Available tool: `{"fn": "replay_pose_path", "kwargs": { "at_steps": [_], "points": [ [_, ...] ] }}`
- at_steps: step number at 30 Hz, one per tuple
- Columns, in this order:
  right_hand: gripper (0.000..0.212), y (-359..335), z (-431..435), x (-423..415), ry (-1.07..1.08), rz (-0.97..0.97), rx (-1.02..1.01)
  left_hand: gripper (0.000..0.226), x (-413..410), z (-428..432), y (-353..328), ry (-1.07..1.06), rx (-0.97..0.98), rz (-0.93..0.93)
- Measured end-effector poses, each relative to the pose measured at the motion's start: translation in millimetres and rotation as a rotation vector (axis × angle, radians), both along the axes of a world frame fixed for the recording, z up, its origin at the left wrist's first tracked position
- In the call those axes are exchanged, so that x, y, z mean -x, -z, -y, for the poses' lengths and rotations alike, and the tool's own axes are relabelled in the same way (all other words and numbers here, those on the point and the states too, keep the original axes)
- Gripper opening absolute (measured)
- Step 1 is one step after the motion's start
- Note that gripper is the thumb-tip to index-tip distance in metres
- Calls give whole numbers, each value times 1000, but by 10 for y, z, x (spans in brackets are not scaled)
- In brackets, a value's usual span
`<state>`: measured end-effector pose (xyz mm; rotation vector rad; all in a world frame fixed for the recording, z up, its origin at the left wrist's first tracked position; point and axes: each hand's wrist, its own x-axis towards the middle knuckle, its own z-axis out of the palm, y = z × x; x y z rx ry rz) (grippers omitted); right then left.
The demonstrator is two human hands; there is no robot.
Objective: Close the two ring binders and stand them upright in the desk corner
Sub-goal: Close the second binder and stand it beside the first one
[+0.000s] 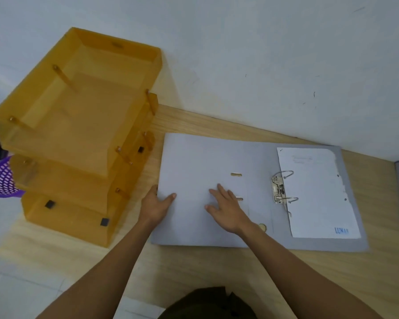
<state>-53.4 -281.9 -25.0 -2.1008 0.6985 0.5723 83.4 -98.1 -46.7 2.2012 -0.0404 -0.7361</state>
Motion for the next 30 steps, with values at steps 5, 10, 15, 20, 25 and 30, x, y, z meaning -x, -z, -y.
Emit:
{"fn": "replay_pose_path", "kwargs": {
  "at_steps": [5, 10, 15, 20, 25, 30],
  "points": [
    [69, -161, -202, -25, 106, 45, -89, 56, 204, -27, -317, 58, 145, 109],
    [72, -493, -283, -21, 195, 115, -326, 58, 238, -119, -740, 170, 124, 283],
    [72, -854, -250, -50, 161, 224, -370, 43, 190, 34, -1349, 285, 165, 276],
    [68, -1379, 130, 45, 230, 419, -431, 48, 596, 615, -1776, 287, 618, -241],
    [71, -1708, 551, 298, 385, 501, -509, 64, 1143, 1274, -1748, 262, 748, -309],
    [54, -1637, 1011, 788, 545, 516, -235, 56, 1631, 1780, -1389, 388, 479, -127]
  ]
}}
